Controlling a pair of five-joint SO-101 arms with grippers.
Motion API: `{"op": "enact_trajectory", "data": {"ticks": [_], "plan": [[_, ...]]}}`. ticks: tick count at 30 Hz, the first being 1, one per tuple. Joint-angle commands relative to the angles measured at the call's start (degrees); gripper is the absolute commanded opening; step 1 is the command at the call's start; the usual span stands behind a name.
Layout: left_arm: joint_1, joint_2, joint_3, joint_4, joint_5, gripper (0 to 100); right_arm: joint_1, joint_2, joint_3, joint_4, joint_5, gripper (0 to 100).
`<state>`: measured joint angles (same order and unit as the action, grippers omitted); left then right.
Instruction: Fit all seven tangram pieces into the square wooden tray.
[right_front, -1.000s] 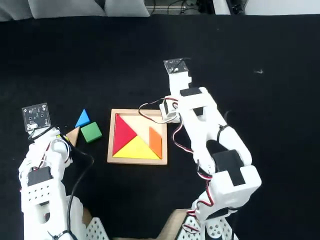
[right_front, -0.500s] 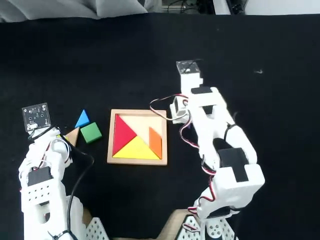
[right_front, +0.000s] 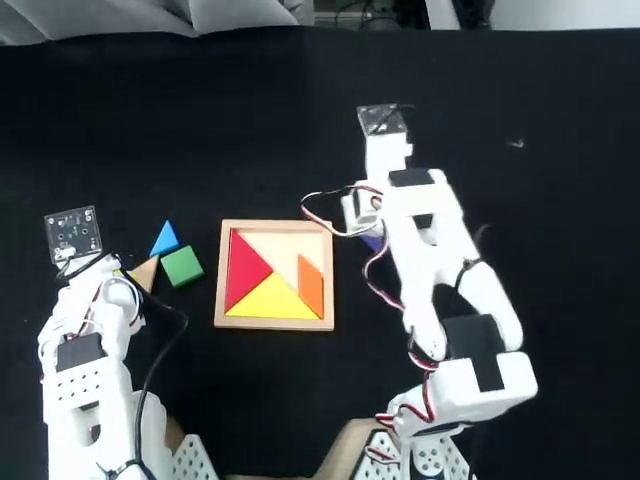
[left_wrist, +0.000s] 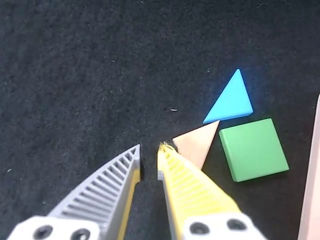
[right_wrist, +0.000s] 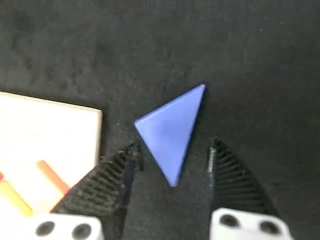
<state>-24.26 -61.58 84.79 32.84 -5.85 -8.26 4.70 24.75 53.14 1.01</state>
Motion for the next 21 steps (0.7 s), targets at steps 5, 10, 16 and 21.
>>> {"op": "enact_trajectory", "data": {"ticks": [5, 10, 16, 21], "plan": [[0.6, -0.3, -0.3, -0.6, -0.4, 7, -3.6, 7.0, -6.7, -1.6, 0.4, 20.6], [0.6, -0.3, -0.3, -0.6, -0.4, 7, -1.2, 12.4, -11.6, 3.3, 0.4, 20.5], [0.6, -0.3, -0.3, -0.5, -0.4, 7, 1.0, 13.4, -11.6, 3.8, 0.4, 20.2], [0.5, -0.3, -0.3, -0.5, -0.4, 7, 2.4, 13.5, -11.6, 4.7, 0.7, 20.2]]}}
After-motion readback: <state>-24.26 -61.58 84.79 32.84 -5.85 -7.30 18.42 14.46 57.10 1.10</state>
